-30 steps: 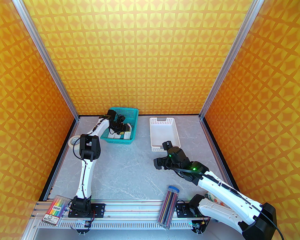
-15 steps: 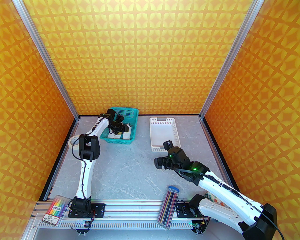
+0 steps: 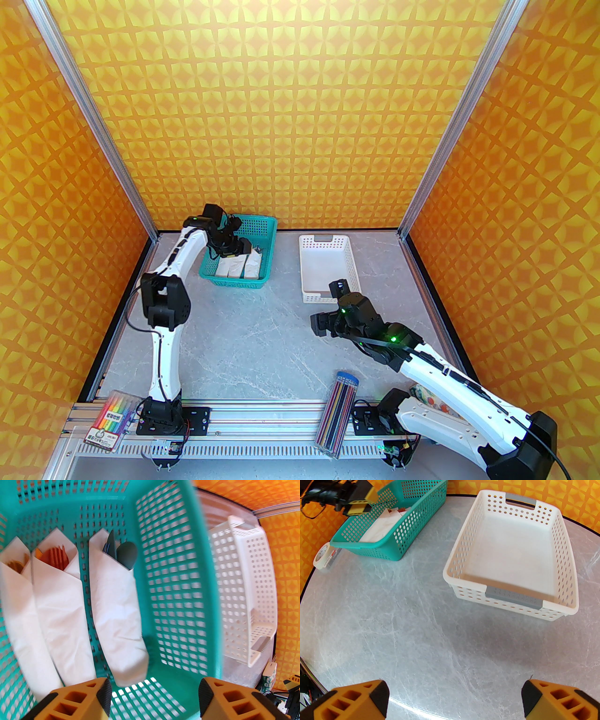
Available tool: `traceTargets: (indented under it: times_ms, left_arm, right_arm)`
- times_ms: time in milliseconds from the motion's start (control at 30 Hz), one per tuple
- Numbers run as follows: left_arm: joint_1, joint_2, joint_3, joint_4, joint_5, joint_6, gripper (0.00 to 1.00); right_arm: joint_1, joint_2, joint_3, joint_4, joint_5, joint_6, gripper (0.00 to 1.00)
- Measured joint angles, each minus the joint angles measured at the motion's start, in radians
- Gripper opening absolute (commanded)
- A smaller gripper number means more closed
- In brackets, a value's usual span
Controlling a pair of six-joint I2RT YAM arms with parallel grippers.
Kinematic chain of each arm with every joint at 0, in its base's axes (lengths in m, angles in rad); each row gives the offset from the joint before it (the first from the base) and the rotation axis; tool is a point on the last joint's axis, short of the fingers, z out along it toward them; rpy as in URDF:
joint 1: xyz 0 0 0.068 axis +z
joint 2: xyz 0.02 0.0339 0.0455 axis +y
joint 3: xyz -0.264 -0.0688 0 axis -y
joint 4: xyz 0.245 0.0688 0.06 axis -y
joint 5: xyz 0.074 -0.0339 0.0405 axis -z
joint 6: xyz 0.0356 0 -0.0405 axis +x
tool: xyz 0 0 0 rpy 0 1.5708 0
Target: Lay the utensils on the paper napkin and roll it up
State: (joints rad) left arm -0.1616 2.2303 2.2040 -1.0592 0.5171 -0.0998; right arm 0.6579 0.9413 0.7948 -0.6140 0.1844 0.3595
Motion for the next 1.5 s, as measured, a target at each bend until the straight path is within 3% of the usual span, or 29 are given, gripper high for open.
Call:
traceTargets:
  times_ms: [333,733,900,1200,1500]
  left_arm:
    - [0.000,-0.324,-0.246,0.132,-0.020,-0.023,0.67]
    - [0.000,-0.726,-0.590,0.313,-0.127,-0.073,0.79]
    - [0.000,-0.913,-0.750,0.386,-0.193,-0.093,0.90]
    - [0.011,-1.217,-0.926,0.418,-0.319,-0.117,0.98]
    - [0.012,-1.447,-1.130,0.436,-0.393,-0.145,1.00]
  right_arm:
    - [-0.023,-0.002,0.024,-0.006,0.000,-0.001,0.99]
    - [-0.056,-0.027,0.083,-0.064,0.001,-0.032,0.99]
    - [-0.062,-0.044,0.087,-0.082,0.013,-0.035,0.99]
    - [-0.072,-0.087,0.093,-0.124,0.051,-0.050,0.99]
    - [-0.083,-0.130,0.093,-0.131,0.098,-0.062,0.99]
